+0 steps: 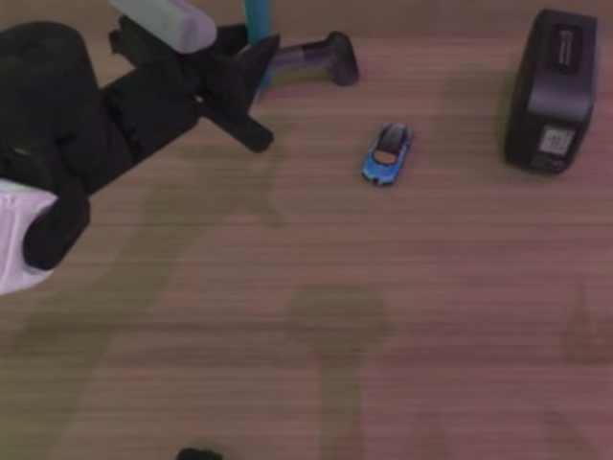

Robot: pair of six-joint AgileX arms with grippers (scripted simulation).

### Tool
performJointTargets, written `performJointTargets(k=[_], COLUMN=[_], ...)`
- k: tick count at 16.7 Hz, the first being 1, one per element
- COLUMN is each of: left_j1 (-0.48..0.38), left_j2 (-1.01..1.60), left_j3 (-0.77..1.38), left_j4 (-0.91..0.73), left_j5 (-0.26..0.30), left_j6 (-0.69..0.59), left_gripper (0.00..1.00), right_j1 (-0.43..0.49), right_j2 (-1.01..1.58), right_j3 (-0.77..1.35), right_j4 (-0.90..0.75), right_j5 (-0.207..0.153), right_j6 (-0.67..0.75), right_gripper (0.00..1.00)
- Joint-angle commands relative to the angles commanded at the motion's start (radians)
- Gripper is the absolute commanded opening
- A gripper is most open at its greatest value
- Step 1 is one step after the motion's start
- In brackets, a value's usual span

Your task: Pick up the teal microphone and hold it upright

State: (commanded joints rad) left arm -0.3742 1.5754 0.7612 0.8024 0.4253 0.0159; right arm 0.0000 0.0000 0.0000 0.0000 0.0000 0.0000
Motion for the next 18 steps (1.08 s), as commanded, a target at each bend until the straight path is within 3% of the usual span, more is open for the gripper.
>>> performJointTargets(k=[7, 14, 18], left_j1=[-0.021, -0.221, -0.248], left_j2=[0.002, 0.001, -0.002], left_j3=[0.001, -0.041, -0.046], left_j4=[0.012, 0.142, 0.162], left_j5=[-0.017, -0.235, -0.262], left_j6=[0.002, -0.012, -0.014], left_gripper=[0.0, 0.0, 0.0], right_j1=[0.0, 0.0, 0.0], right_j2=[0.0, 0.0, 0.0], right_j3=[0.0, 0.0, 0.0], right_j4=[0.0, 0.0, 0.0], right_j5=[0.0, 0.0, 0.0], right_j6=[0.0, 0.0, 0.0], right_gripper=[1.0, 1.0, 1.0])
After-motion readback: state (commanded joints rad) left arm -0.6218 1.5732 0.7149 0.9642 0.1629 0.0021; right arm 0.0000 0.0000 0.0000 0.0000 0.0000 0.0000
